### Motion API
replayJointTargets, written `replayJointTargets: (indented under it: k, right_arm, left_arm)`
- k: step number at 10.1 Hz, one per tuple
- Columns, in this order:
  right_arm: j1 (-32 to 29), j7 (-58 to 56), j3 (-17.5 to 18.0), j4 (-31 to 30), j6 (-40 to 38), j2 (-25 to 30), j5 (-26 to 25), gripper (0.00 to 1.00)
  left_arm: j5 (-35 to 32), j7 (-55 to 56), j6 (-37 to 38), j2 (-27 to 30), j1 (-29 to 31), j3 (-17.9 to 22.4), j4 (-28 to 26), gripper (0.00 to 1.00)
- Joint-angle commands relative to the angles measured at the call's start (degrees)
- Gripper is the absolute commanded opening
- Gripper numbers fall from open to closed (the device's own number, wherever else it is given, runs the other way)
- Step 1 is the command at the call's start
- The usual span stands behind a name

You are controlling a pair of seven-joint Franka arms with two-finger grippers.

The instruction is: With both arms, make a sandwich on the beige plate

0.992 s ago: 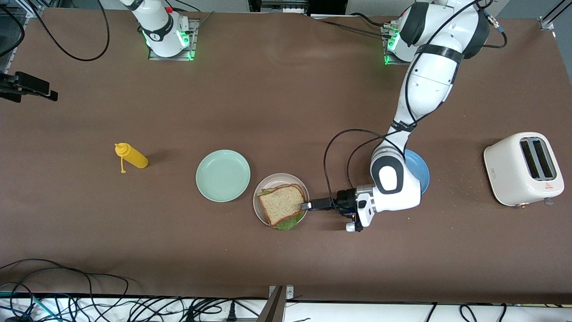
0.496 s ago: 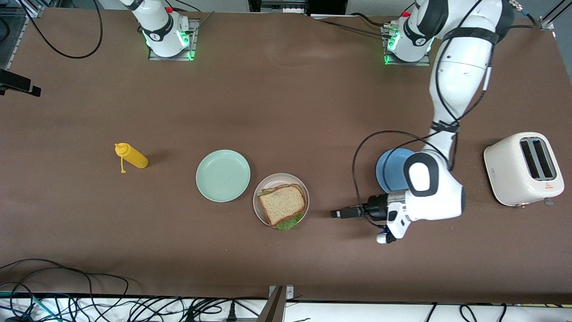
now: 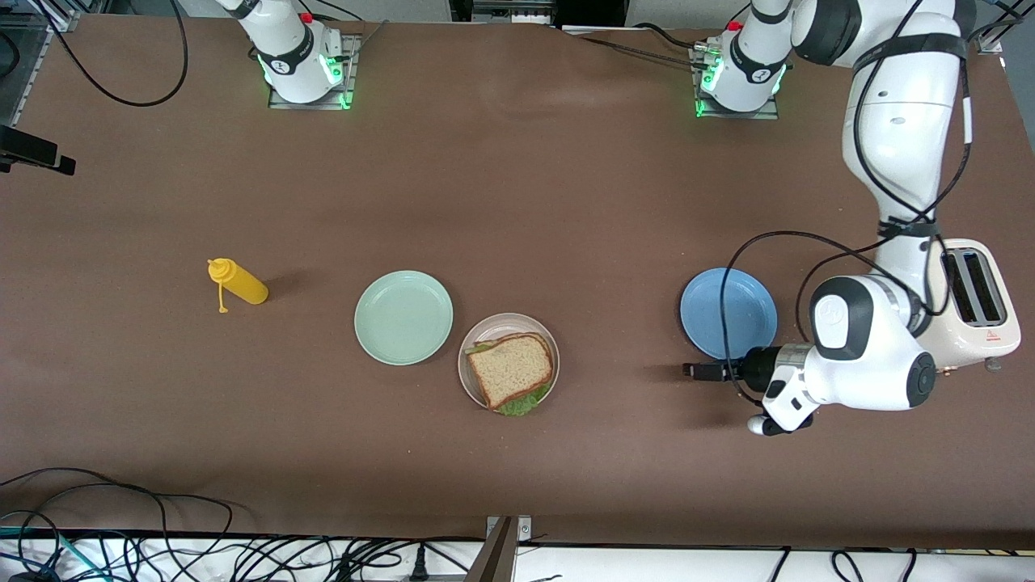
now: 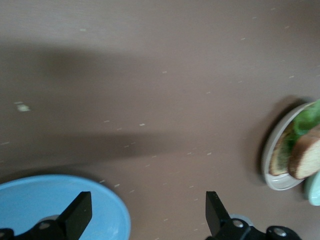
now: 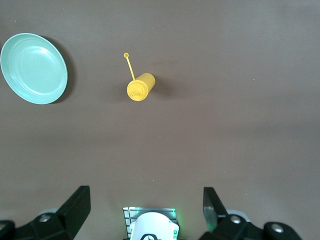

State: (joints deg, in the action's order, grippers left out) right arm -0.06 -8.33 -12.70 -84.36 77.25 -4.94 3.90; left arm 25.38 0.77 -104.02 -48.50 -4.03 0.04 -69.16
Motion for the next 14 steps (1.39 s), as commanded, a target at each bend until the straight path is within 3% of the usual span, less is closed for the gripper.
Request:
replayJointTargets:
  k: [1,3,5,7,10,12,14]
  right_arm:
    - [-0.03,0.86,0.31,-0.98,-0.26,0.90,-0.56,1.00]
    - [-0.03,0.95,0.22,-0.89,-0.17,0.90,-0.56,1.00]
    - [-0.03,0.95,0.22,-0.89,0.18,0.90,-0.56,1.00]
    - [-0.03,0.95,0.22,-0.89,0.27,0.81,-0.65,1.00]
    - [-0.21,0.60,0.05,-0.89,-0.17,0.89,-0.65,1.00]
    - [-0.21,0.59,-0.75,-0.89,-0.17,0.90,-0.56,1.00]
    - [-0.21,0.51,-0.83,-0.89,0.09,0.90,-0.56,1.00]
  left_arm:
    - [-10.39,1.35,6.08,4.80,0.77,-0.21,-1.77,1.00]
    - [-14.38,1.08,10.92,8.40,2.36,-0.21,-2.12,1.00]
    - [-19.12,0.55,11.56,13.76,2.89,-0.30,-7.53,1.00]
    - [-19.75,0.55,10.95,18.07,3.42,-0.30,-12.72,1.00]
    - [-20.54,0.55,4.37,23.96,3.42,-0.30,-23.35,1.00]
    - [-20.54,0.55,-4.13,28.88,3.33,-0.48,-33.18,1.00]
    - [-20.63,0.55,-5.84,31.53,3.33,-0.48,-36.91,1.00]
